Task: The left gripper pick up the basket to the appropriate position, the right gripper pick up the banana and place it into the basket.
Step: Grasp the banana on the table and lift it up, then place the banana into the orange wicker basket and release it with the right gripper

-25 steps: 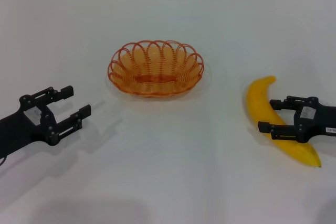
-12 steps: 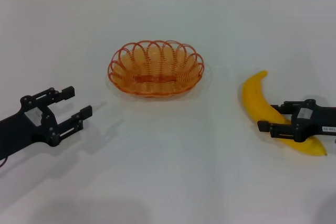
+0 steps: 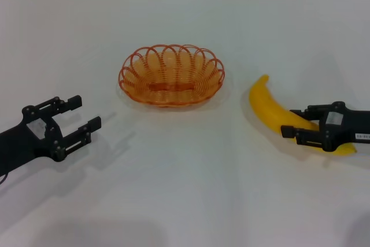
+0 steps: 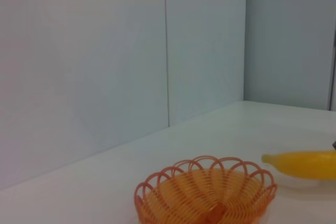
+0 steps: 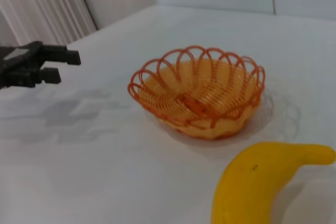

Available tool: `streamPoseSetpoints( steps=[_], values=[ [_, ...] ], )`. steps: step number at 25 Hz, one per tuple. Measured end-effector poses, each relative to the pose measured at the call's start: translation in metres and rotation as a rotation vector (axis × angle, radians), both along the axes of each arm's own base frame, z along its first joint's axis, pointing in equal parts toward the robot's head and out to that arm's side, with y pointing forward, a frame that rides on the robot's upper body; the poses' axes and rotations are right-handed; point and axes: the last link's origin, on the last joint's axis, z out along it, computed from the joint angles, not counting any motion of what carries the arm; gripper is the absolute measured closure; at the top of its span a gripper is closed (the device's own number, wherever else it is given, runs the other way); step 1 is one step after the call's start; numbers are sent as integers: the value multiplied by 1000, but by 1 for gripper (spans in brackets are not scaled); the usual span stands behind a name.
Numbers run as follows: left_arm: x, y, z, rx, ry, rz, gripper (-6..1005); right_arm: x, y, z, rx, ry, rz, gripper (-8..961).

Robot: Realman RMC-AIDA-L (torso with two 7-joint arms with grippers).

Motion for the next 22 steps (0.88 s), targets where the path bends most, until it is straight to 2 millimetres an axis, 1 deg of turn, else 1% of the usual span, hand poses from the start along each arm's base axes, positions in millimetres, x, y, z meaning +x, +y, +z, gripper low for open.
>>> streamPoseSetpoints(
  steps=[4,6,8,10,12,13,17,19,22],
  values=[
    [0,0,0,0,-1,-1,380,-4,7,6,47,13,17,477],
    [0,0,0,1,0,-4,380,-10,13,11,98,37,49,476],
    [0,0,0,2,3,-8,380,-22,21,14,147,68,121,476],
    [1,1,0,3,4,-12,380,-36,28,13,164,93,196,476],
    [2,2,0,2,4,-16,381,-54,36,5,165,109,285,476],
    [2,2,0,1,5,-17,381,-60,39,2,165,107,317,476],
    [5,3,-1,-1,5,-26,381,-90,53,-24,130,86,489,476],
    [6,4,-2,-2,5,-30,381,-104,61,-40,110,73,543,476],
    [8,7,-2,-4,4,-38,381,-120,73,-55,101,41,592,477]
  ],
)
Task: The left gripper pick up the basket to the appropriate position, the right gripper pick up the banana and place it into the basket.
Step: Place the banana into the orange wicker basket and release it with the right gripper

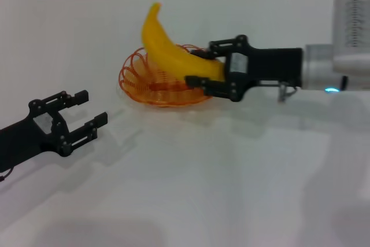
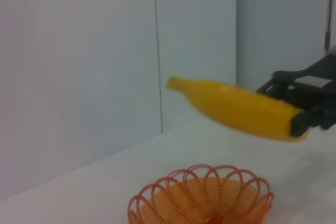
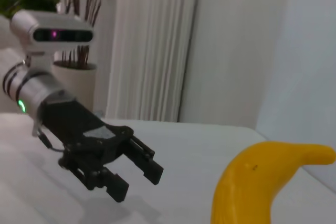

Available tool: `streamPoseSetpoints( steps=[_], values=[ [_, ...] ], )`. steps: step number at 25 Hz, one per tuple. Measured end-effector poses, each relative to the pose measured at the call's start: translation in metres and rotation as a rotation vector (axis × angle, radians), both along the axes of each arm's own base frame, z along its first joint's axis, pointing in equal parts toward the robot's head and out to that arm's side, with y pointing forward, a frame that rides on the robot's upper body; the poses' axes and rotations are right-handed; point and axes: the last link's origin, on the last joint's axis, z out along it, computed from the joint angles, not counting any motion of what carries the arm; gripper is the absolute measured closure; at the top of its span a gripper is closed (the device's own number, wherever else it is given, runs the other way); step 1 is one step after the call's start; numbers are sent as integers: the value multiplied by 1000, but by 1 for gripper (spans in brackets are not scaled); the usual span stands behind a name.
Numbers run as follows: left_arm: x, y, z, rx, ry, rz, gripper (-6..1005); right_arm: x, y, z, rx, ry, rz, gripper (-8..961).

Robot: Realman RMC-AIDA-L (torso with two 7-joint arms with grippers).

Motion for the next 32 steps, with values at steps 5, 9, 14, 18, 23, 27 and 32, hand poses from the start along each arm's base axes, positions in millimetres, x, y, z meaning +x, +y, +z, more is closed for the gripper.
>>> streamPoseSetpoints(
  steps=[5,9,14,18,23,27,32],
  values=[
    [5,4,-3,-12,-9,-10,381,-13,14,-23,27,-53,0,477],
    [7,6,-4,-13,-8,-22,382,-15,22,-32,50,-91,-34,476],
    [7,5,-5,-16,-12,-19,382,-14,25,-35,60,-96,-72,448],
    [6,4,-6,-17,-13,-15,382,-13,25,-35,62,-87,-85,421],
    [6,4,-6,-19,-13,-16,382,-12,23,-37,57,-82,-92,387],
    [5,3,-6,-19,-13,-13,383,-10,23,-36,58,-82,-96,359],
    [5,2,-6,-19,-13,-10,383,-9,19,-33,42,-59,-92,158]
  ],
)
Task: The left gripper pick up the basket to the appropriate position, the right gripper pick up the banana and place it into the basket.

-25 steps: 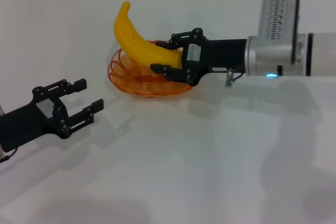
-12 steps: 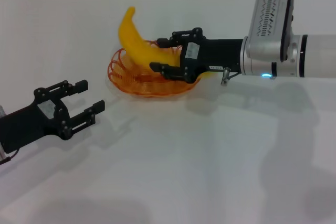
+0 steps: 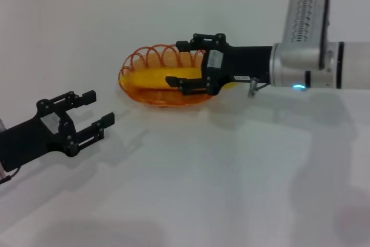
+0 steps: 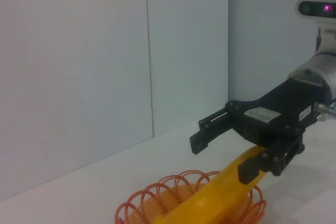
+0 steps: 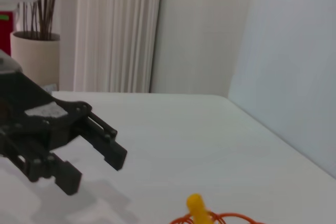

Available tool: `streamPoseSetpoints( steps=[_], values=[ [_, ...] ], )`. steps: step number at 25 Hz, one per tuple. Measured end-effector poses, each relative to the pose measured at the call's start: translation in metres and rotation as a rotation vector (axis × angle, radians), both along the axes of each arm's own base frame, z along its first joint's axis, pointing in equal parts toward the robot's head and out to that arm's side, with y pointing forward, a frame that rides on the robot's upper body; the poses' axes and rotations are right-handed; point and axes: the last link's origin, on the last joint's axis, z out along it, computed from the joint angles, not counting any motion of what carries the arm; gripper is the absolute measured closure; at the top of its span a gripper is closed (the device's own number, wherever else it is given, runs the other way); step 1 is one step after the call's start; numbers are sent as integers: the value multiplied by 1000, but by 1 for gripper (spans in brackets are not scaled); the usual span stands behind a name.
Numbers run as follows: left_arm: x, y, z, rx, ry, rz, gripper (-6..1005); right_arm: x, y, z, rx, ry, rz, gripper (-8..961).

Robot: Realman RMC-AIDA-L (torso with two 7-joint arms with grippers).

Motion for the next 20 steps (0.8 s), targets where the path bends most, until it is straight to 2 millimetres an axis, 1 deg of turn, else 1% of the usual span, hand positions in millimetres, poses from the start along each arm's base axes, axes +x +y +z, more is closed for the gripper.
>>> streamPoseSetpoints(
  steps=[2,4,8,9,12,16,17,20],
  values=[
    [-1,-1,0,-1,0,3,383,5,-4,9,-9,25,-5,159],
    [-1,-2,0,0,1,3,383,15,-11,23,-15,57,-18,159],
    [-3,-3,0,7,4,4,383,38,-35,64,-11,153,-51,161],
    [-4,-4,1,9,4,8,383,46,-44,76,8,180,-60,161],
    [-6,-6,1,10,3,16,383,63,-62,95,61,203,-71,162],
    [-8,-8,1,11,3,21,383,88,-81,110,107,175,-112,164],
    [-8,-8,1,11,3,23,383,95,-85,112,115,166,-127,164],
    [-9,-9,1,12,3,26,383,106,-91,112,129,144,-157,165]
  ],
)
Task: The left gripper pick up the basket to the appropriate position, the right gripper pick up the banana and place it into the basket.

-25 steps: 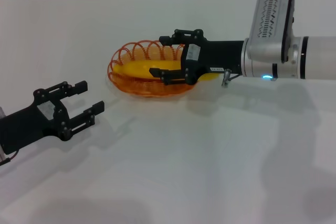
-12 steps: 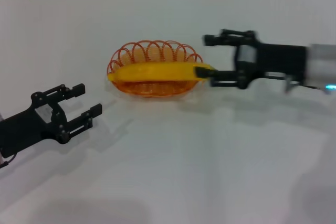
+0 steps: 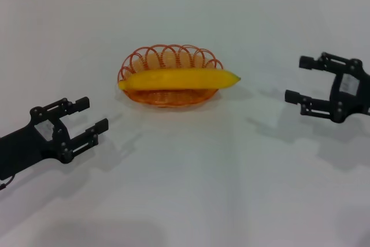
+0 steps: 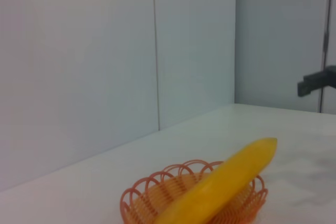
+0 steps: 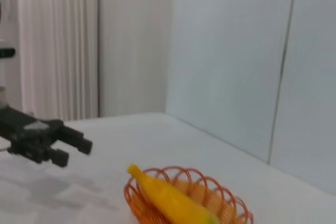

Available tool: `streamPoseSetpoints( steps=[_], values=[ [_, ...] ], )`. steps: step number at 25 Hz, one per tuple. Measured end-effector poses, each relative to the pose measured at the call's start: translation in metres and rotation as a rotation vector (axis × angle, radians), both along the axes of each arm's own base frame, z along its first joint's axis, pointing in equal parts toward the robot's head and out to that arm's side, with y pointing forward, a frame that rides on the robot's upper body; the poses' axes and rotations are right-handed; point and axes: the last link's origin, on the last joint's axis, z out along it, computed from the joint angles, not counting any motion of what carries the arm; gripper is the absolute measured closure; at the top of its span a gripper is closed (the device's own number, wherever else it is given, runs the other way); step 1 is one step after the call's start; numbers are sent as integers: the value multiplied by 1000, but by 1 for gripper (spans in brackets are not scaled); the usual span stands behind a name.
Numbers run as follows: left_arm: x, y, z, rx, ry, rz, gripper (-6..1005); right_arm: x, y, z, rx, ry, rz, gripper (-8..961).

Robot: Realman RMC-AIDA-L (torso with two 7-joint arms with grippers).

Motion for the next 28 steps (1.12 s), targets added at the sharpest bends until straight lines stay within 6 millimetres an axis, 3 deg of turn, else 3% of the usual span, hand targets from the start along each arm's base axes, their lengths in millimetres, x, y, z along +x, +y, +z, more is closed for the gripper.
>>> streamPoseSetpoints(
  steps=[13,28],
  values=[
    [-6,-4,3,33,-11,29,383,10,-12,-12,23,-20,15,165],
    [-5,-5,4,42,-20,16,383,18,-17,-12,41,-28,-19,165]
  ],
)
